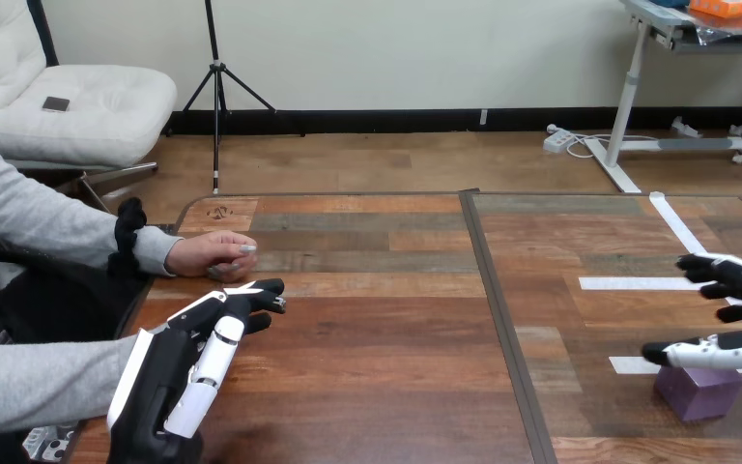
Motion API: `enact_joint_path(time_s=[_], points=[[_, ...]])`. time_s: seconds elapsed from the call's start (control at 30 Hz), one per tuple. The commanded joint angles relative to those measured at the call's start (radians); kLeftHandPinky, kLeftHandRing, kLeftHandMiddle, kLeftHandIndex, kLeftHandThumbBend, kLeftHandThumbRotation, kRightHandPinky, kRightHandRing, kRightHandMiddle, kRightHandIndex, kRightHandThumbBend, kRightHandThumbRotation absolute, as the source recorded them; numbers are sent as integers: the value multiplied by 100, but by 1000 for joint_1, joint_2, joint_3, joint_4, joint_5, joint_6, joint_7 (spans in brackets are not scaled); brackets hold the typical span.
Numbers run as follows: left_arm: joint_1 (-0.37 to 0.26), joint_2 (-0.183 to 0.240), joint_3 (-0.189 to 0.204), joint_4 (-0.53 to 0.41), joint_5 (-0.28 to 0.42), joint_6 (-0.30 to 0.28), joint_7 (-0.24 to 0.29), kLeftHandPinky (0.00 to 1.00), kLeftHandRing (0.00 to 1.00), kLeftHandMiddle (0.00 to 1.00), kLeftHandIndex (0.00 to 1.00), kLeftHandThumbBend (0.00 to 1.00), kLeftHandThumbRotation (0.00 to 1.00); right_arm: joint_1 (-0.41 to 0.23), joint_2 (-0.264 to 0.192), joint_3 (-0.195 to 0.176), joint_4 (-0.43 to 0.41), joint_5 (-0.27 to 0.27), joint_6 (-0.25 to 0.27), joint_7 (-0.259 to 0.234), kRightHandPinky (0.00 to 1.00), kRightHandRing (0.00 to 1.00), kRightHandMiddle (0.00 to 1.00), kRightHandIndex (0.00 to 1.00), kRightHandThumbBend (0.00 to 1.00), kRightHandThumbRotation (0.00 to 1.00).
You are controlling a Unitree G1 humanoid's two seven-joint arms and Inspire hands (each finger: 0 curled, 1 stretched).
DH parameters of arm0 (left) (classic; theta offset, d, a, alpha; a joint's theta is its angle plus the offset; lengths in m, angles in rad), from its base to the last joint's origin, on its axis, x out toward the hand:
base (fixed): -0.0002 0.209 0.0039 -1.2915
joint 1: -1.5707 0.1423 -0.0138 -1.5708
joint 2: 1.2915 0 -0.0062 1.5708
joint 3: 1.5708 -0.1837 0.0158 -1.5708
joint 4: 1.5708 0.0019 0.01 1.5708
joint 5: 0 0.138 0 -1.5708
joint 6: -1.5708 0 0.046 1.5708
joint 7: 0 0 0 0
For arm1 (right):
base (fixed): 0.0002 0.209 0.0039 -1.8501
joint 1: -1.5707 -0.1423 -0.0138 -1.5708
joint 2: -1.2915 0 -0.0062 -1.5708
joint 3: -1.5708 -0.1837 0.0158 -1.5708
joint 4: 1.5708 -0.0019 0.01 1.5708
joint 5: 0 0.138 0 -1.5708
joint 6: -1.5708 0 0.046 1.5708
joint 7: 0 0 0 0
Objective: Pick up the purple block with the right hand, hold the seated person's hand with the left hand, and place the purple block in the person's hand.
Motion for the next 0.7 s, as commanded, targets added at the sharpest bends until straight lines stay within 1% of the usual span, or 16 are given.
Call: enact_joint_path(time_s=[0.0, 0.17, 0.23, 0.33, 0.43, 0.53, 0.67], points=[[-62, 17, 10, -34, -10, -12, -7, 79, 81, 77, 56, 33, 77, -14, -58, -53, -99, 20, 16, 8, 77, 85, 85, 84, 100, 15], [-63, 17, 10, -32, -8, -13, -7, 79, 81, 76, 57, 35, 77, 5, -61, -75, -141, 24, 31, 17, 75, 83, 85, 84, 100, 13], [-64, 18, 10, -28, -2, -20, -6, 79, 81, 76, 57, 35, 77, 16, -63, -84, -172, 24, 62, 28, 75, 83, 85, 84, 100, 12], [-65, 19, 10, -28, 0, -21, -7, 78, 80, 76, 57, 35, 78, 28, -73, -88, -189, 9, 70, 32, 75, 83, 85, 83, 100, 11], [-66, 19, 10, -25, 0, -24, -6, 77, 80, 76, 56, 35, 78, 36, -78, -93, -209, 14, 96, 49, 75, 84, 85, 83, 100, 10], [-66, 20, 9, -24, -1, -26, -8, 77, 80, 76, 56, 34, 78, 53, -82, -99, -237, 16, 110, 62, 74, 84, 85, 83, 100, 8], [-64, 22, 9, -31, -6, -12, -9, 77, 80, 76, 56, 35, 79, 67, -85, -102, -265, 6, 133, 72, 74, 84, 85, 83, 100, 6]])
